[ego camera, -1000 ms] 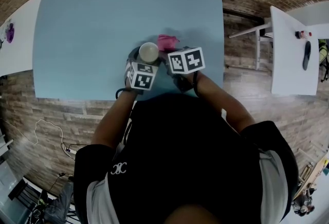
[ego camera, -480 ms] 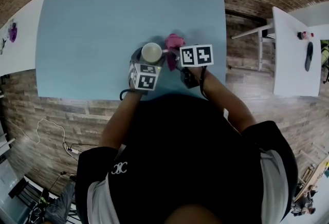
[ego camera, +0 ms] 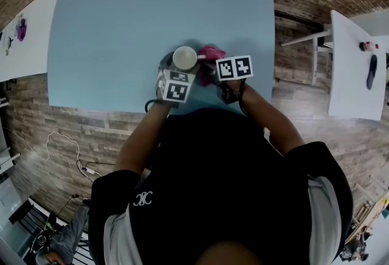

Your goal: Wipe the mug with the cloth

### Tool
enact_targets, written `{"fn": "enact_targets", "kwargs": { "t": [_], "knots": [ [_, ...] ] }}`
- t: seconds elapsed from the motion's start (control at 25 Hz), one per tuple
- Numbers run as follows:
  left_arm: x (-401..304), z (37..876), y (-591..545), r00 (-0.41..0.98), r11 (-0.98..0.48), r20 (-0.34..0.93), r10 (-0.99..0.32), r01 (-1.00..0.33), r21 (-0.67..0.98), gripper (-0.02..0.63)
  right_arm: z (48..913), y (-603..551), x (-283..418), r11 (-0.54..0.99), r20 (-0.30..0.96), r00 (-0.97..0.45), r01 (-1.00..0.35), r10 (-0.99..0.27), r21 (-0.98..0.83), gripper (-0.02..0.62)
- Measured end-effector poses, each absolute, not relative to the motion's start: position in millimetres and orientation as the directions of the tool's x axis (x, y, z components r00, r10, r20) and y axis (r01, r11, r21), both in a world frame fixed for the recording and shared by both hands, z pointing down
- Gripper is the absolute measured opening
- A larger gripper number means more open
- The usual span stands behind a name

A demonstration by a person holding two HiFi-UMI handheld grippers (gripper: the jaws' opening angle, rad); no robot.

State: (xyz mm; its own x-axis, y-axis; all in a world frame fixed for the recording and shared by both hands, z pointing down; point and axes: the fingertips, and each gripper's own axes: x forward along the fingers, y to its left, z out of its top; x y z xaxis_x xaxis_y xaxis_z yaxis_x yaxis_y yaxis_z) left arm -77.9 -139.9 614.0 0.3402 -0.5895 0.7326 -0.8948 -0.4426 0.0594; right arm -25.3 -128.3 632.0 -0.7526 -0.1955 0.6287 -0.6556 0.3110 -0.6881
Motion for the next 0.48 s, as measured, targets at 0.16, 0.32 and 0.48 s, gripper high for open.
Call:
{"fn": "enact_targets", "kwargs": {
  "t": [0.16,0.32,0.48],
  "knots": [
    [-81.3,614.3,-141.1,0.343,-0.438,0.726,-0.596,-0.897,0.064,0.434,637.5,-126.1,-31.8,0.419,0.663,-0.729,-0.663,-0.172,-0.620,0.038],
    [-84.0,609.5,-140.2,0.372,-0.455,0.730,-0.573,-0.885,0.094,0.433,643.2,-121.9,-38.5,0.572,0.744,-0.656,-0.662,-0.129,-0.484,0.038],
    [-86.6,608.4,-141.5,0.391,-0.449,0.730,-0.560,-0.884,0.130,0.433,647.2,-117.7,-43.5,0.738,0.829,-0.557,-0.580,-0.048,-0.346,0.038]
  ]
}}
